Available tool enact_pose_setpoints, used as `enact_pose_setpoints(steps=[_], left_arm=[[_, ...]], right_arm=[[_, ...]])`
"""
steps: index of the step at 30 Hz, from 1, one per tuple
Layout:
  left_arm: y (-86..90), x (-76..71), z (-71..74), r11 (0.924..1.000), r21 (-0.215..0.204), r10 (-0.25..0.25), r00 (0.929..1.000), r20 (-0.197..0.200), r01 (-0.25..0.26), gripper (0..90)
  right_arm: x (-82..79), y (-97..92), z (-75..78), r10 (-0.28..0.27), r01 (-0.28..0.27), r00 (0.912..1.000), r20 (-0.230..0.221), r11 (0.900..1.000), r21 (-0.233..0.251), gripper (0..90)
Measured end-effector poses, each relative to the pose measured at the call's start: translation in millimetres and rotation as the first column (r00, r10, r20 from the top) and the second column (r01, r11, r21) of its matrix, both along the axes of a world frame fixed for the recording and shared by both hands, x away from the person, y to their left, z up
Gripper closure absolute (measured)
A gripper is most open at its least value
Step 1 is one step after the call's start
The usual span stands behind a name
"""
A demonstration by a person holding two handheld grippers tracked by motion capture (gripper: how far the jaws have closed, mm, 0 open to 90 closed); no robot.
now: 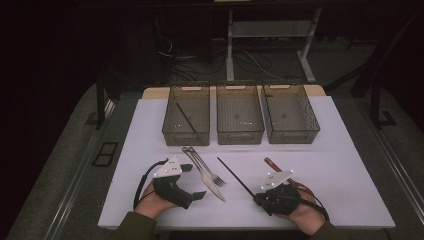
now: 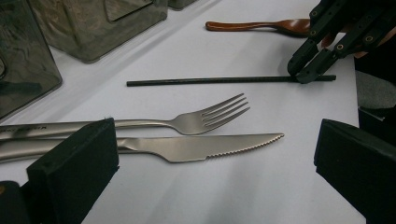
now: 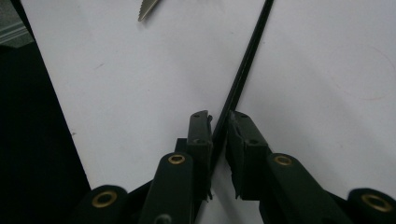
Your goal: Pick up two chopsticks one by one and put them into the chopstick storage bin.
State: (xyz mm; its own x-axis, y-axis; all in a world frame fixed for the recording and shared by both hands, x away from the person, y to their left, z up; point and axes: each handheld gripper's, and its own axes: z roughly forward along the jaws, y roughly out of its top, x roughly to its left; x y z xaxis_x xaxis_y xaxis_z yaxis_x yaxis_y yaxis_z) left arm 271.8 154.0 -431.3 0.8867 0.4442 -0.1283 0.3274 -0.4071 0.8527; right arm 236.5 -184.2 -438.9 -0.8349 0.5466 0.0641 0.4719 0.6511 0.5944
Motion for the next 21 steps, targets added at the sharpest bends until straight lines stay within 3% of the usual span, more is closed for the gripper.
enact_pose_setpoints(steps=[10,21], left_arm=[[0.3,0.0,0.3,1.0000,-0.002,0.000,1.0000,0.001,0.000,0.0],[-0.4,-0.4,-0.1,1.0000,-0.003,0.000,1.0000,0.002,0.000,0.0]], right_arm=[[3.0,-3.8,0.8,-0.019,0.020,0.9996,0.022,0.9995,-0.023,82.0],[4.0,-5.6,-0.2,-0.043,0.043,0.9989,0.018,0.9989,-0.016,85.6]])
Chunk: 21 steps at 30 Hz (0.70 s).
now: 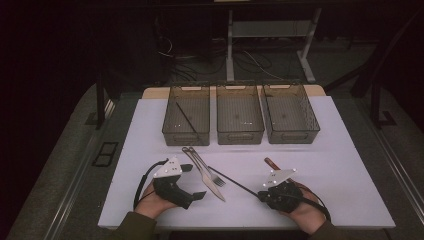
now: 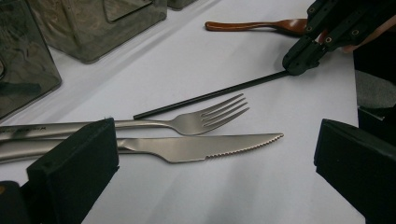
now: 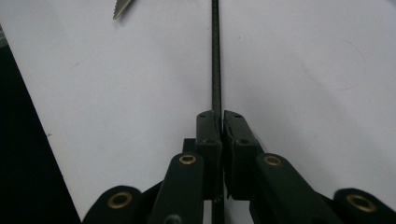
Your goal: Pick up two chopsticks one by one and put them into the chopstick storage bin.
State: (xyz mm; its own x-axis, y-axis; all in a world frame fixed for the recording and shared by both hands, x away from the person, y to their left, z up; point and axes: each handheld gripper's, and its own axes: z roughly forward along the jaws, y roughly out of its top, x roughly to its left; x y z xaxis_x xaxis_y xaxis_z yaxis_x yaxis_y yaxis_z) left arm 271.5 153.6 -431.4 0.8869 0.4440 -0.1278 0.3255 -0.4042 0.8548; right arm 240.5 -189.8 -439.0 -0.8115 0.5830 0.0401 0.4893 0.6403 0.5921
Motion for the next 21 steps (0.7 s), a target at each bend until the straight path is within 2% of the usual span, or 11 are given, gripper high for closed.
enact_pose_setpoints(steps=[2,10,21], left_arm=[[0.5,0.4,0.3,1.0000,0.001,-0.001,1.0000,0.000,0.001,0.0],[0.3,0.3,0.4,1.0000,0.002,-0.004,1.0000,0.002,0.004,0.0],[0.0,0.1,0.4,1.0000,-0.002,-0.003,1.0000,0.002,0.003,0.0]], right_arm=[[1.0,-1.0,0.0,-0.004,0.004,0.9999,-0.010,1.0000,0.008,85.6],[6.3,-8.0,0.8,-0.055,0.055,0.9984,0.008,0.9985,0.001,85.7],[12.5,-24.4,10.9,-0.100,0.100,0.9950,-0.009,0.9920,0.077,85.7]])
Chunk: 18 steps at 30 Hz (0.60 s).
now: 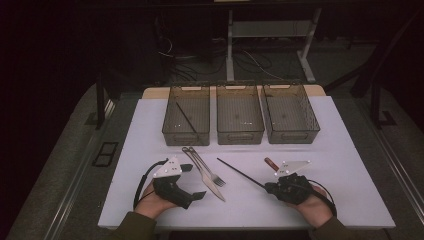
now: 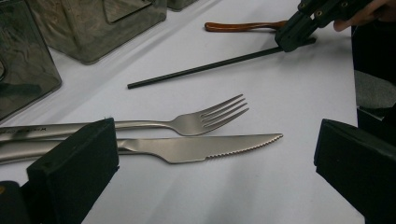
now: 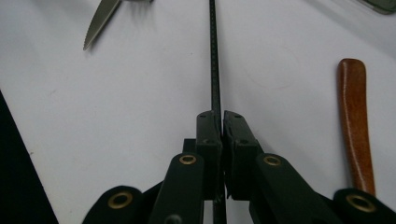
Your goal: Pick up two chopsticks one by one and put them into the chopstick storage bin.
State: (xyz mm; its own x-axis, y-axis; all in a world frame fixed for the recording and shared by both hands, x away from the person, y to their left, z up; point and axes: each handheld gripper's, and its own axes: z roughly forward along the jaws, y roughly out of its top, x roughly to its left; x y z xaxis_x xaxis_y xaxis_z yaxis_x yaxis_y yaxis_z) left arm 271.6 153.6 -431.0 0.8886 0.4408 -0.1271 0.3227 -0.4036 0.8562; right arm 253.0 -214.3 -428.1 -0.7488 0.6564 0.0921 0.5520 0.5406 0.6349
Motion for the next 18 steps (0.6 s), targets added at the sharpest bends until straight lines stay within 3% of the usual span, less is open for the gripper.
enact_pose_setpoints(steps=[18], left_arm=[[0.3,0.4,-0.1,1.0000,0.004,-0.001,1.0000,-0.001,0.001,0.0]], right_arm=[[3.3,-17.8,18.1,-0.013,0.010,0.9996,0.023,0.9924,0.123,85.8]])
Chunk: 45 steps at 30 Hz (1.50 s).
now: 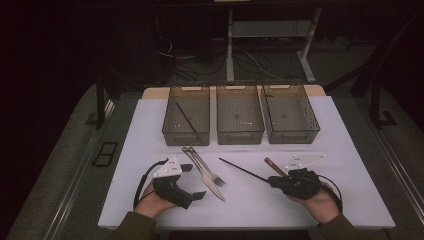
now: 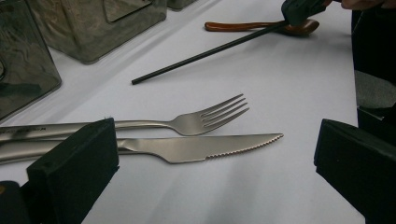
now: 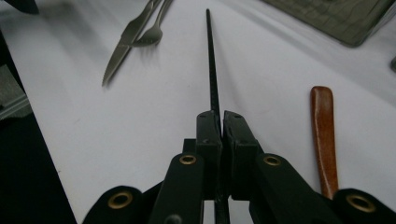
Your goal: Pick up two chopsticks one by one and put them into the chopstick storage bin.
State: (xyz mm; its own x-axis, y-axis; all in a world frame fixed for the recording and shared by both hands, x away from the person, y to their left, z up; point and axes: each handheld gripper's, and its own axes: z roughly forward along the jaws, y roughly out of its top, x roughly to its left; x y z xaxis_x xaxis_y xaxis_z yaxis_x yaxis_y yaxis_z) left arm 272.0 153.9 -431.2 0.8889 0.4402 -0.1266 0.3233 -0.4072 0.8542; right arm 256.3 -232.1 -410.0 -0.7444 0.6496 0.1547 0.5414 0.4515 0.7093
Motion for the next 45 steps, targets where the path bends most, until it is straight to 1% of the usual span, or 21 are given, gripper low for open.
enact_pose_setpoints(steps=[5,8,9,10,14,16,22,29,34,36,41,45], left_arm=[[0.3,0.4,-0.2,1.0000,-0.001,0.001,1.0000,-0.002,-0.001,0.0],[0.0,0.5,-0.9,0.9999,-0.011,0.007,1.0000,-0.005,-0.008,0.0],[0.3,0.9,-0.8,1.0000,-0.006,0.004,1.0000,-0.002,-0.004,0.0],[0.0,0.8,-0.9,0.9999,-0.010,0.005,1.0000,-0.002,-0.005,0.0],[0.7,1.4,-0.7,1.0000,-0.005,0.005,1.0000,-0.002,-0.005,0.0],[0.7,1.5,-0.8,1.0000,-0.005,0.006,1.0000,-0.002,-0.006,0.0],[0.2,1.7,-1.4,1.0000,0.000,0.003,1.0000,0.002,-0.003,0.0],[-0.4,3.0,-3.6,1.0000,0.003,-0.002,1.0000,-0.002,0.002,0.0],[-0.7,2.4,-3.6,0.9999,0.011,-0.002,1.0000,-0.004,0.002,0.0],[0.6,2.2,-3.3,0.9999,0.011,-0.004,1.0000,-0.005,0.004,0.0],[0.7,1.7,-3.8,0.9999,0.011,-0.003,0.9999,-0.013,0.003,0.0],[0.5,1.3,-3.5,0.9999,0.010,-0.003,0.9999,-0.010,0.004,0.0]], right_arm=[[-1.2,-3.8,7.6,-0.003,0.002,0.9997,0.024,0.9993,0.038,85.8],[-2.0,-5.2,12.3,-0.008,0.006,0.9994,0.034,0.9984,0.057,85.8],[-2.1,-5.8,14.2,-0.007,0.005,0.9991,0.043,0.9980,0.063,85.8],[-2.0,-6.2,16.2,-0.007,0.004,0.9988,0.049,0.9979,0.064,85.8],[1.0,-9.7,22.4,-0.015,0.008,0.9974,0.070,0.9959,0.090,85.8],[2.5,-11.2,25.7,-0.018,0.010,0.9972,0.073,0.9941,0.108,85.8],[5.5,-10.7,36.0,-0.020,0.007,0.9943,0.105,0.9919,0.127,85.8],[14.8,-6.6,46.3,-0.031,0.012,0.9908,0.132,0.9897,0.143,85.8],[21.1,-3.3,53.2,-0.036,0.013,0.9891,0.143,0.9869,0.161,85.8],[24.2,-0.5,56.4,-0.038,0.012,0.9868,0.157,0.9861,0.166,85.8],[31.5,8.9,61.3,-0.041,0.014,0.9856,0.164,0.9861,0.166,85.7],[38.7,16.7,63.1,-0.048,0.019,0.9845,0.169,0.9851,0.171,85.7]])
